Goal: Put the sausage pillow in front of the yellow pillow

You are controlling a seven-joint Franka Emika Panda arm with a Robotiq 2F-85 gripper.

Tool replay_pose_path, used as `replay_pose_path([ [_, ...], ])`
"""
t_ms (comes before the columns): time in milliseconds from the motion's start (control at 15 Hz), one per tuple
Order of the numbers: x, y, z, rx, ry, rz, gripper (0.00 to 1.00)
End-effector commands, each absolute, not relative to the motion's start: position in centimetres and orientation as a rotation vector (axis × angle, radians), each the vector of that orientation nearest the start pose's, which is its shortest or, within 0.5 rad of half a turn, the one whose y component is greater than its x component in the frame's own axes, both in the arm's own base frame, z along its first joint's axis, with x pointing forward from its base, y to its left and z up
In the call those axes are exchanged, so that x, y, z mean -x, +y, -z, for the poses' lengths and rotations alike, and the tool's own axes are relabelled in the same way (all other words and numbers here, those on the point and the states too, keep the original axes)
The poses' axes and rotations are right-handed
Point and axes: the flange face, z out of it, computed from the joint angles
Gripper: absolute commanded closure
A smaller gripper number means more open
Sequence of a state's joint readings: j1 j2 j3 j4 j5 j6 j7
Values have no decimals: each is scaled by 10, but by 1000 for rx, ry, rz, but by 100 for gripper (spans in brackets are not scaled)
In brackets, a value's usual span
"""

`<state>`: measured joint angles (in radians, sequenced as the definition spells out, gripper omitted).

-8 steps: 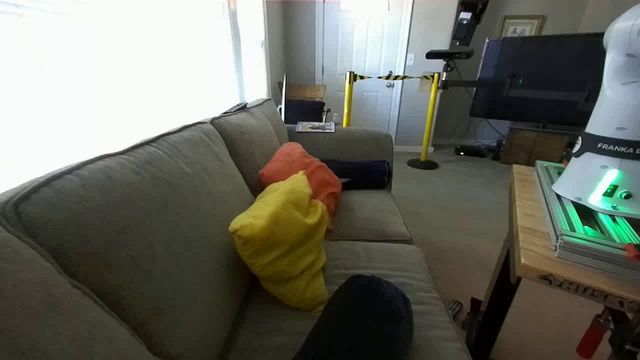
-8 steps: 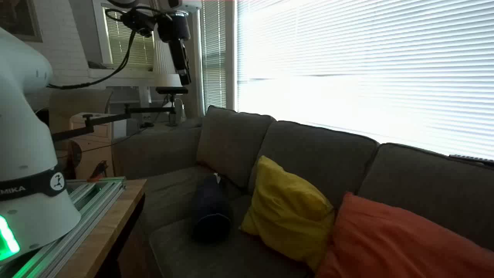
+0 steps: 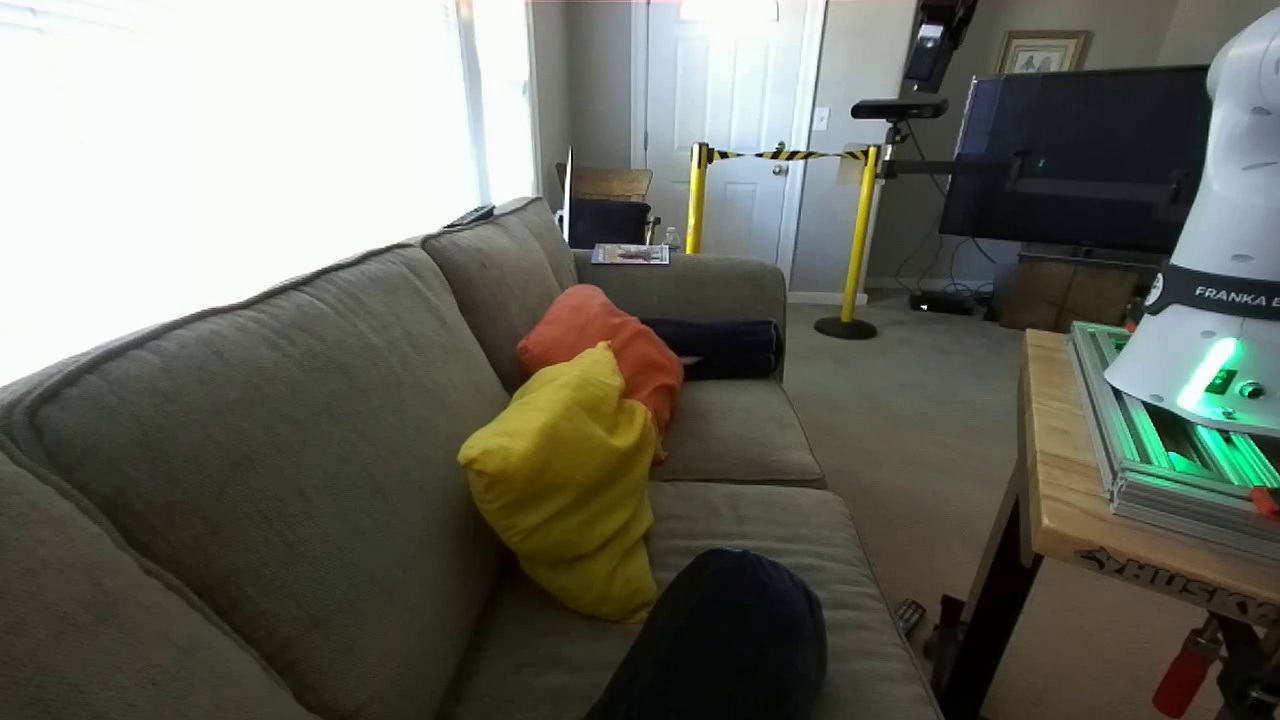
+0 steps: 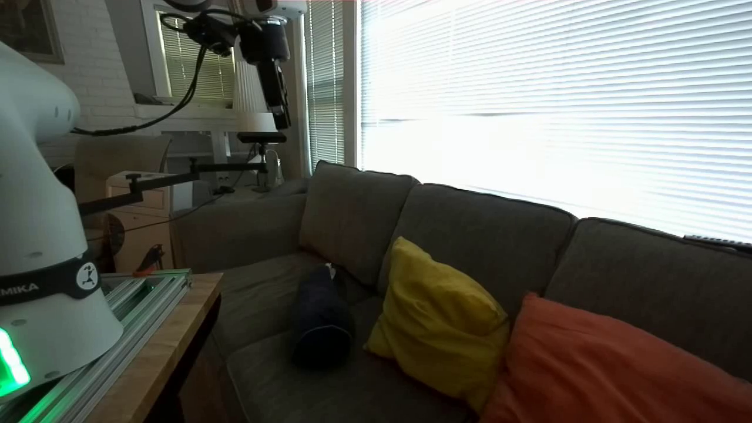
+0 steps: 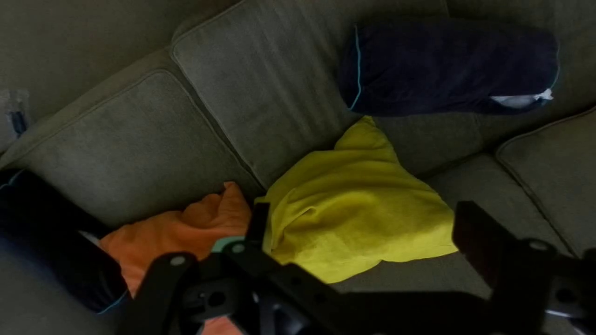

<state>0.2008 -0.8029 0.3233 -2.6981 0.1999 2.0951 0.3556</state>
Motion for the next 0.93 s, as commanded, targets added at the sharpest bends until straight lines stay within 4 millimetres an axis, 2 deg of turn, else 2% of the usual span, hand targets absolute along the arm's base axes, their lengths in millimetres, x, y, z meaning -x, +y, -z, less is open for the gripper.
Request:
replay_pose_path([
  [0,-309,164,-439,3097,14,349,0],
  [200,-342,163,-418,3041,-23,502,0],
  [267,-347,164,-410,3020,-52,546,0],
  [467,-369,179,-388,2950,-248,610,0],
  [667,-373,201,-365,2893,-482,620,0],
  [867,-366,229,-341,2844,-660,580,0],
])
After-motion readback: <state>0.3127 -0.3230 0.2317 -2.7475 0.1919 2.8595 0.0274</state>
